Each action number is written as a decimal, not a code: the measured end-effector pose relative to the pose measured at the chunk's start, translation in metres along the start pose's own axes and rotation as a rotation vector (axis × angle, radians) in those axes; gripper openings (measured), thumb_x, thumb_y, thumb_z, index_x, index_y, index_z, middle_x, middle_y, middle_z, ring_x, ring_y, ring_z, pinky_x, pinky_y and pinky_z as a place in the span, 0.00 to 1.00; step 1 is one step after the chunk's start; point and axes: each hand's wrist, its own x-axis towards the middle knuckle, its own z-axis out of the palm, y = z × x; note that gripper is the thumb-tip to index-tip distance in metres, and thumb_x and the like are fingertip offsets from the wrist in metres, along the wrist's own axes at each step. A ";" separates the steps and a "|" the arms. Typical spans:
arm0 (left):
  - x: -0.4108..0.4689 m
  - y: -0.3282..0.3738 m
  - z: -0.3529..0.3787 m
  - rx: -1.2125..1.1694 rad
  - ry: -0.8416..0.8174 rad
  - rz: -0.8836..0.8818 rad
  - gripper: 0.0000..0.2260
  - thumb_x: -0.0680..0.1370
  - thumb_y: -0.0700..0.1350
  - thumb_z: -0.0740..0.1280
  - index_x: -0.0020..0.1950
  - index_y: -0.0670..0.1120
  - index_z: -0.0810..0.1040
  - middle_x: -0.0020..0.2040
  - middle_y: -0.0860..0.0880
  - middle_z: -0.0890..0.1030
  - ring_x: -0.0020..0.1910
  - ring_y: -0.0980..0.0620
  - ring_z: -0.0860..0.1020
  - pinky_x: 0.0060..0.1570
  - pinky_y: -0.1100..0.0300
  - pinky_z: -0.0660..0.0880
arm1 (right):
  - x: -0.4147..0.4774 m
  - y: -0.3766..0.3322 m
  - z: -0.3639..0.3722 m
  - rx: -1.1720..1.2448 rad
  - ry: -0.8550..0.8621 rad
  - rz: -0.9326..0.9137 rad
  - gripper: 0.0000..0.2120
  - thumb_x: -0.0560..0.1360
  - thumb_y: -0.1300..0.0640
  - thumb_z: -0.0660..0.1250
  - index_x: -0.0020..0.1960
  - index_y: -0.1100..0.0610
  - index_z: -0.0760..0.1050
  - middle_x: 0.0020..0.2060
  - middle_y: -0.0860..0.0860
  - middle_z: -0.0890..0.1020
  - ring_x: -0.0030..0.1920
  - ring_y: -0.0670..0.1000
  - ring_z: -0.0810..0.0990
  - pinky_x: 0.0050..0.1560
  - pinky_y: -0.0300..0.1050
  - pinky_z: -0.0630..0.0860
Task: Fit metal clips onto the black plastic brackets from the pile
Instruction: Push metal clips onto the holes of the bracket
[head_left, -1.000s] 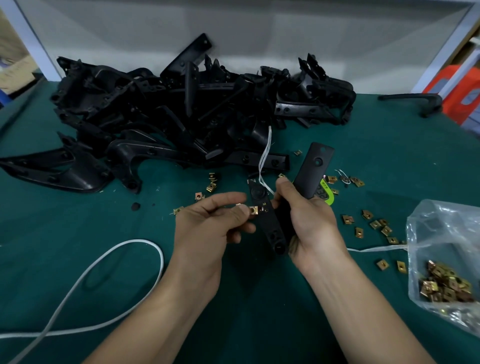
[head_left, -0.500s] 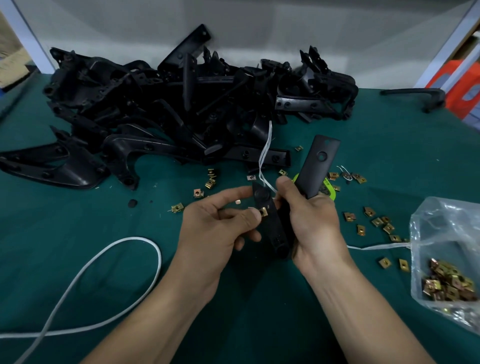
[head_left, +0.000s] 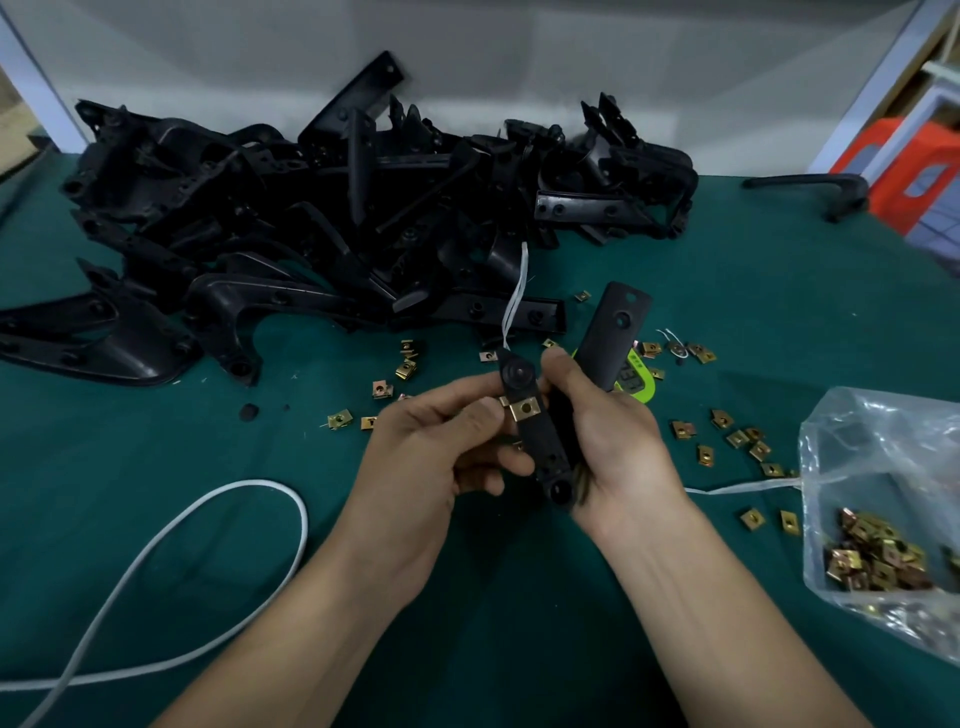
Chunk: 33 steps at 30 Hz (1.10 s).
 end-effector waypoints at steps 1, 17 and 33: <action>0.000 -0.001 0.000 0.004 -0.002 0.006 0.10 0.78 0.39 0.67 0.53 0.44 0.87 0.44 0.37 0.85 0.30 0.52 0.80 0.27 0.65 0.72 | 0.000 0.000 0.000 -0.005 0.001 0.003 0.15 0.77 0.52 0.72 0.37 0.58 0.73 0.34 0.58 0.76 0.24 0.55 0.74 0.24 0.44 0.72; 0.009 -0.006 -0.014 0.996 0.153 0.426 0.13 0.71 0.44 0.76 0.44 0.64 0.83 0.44 0.66 0.82 0.47 0.67 0.80 0.46 0.79 0.69 | 0.010 -0.008 -0.008 0.092 0.107 -0.050 0.10 0.75 0.53 0.75 0.41 0.56 0.76 0.30 0.51 0.79 0.27 0.52 0.78 0.31 0.47 0.80; -0.001 -0.015 -0.010 0.977 0.366 0.428 0.13 0.76 0.58 0.67 0.37 0.52 0.82 0.27 0.53 0.79 0.28 0.50 0.79 0.32 0.53 0.76 | 0.004 -0.011 -0.013 0.087 0.136 -0.077 0.09 0.75 0.53 0.75 0.42 0.56 0.77 0.28 0.50 0.80 0.25 0.50 0.79 0.27 0.41 0.76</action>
